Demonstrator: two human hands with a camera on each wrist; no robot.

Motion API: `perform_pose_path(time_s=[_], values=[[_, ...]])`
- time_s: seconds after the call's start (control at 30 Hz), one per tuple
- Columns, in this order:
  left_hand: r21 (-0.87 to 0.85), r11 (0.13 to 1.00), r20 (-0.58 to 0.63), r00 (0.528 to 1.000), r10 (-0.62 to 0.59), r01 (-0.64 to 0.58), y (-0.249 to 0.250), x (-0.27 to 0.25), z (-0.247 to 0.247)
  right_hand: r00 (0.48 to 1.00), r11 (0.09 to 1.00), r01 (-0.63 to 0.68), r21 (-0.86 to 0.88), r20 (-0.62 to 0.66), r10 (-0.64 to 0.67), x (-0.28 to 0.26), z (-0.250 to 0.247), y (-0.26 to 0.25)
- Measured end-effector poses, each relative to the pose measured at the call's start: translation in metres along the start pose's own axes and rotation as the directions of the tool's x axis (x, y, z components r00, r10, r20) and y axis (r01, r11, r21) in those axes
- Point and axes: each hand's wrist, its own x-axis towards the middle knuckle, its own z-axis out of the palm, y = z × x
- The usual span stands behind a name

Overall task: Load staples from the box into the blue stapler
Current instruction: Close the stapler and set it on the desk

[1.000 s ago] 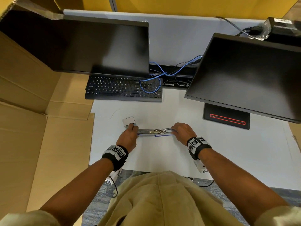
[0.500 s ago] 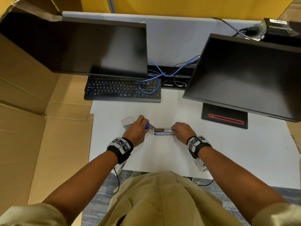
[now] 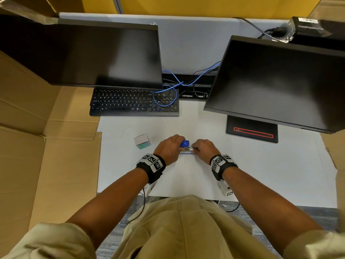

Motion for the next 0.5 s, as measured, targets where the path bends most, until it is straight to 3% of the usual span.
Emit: perform_pose_path(time_s=[0.33,0.5], values=[[0.071,0.997,0.038,0.999,0.014,-0.016,0.000,0.007,0.020,0.996,0.980,-0.081,0.181,-0.014,0.085,-0.001,0.012,-0.011],[0.104,0.995,0.072,0.997,0.003,-0.011,-0.002,0.010,0.025,0.996,0.966,-0.037,0.255,-0.068,0.056,-0.004,0.012,-0.009]])
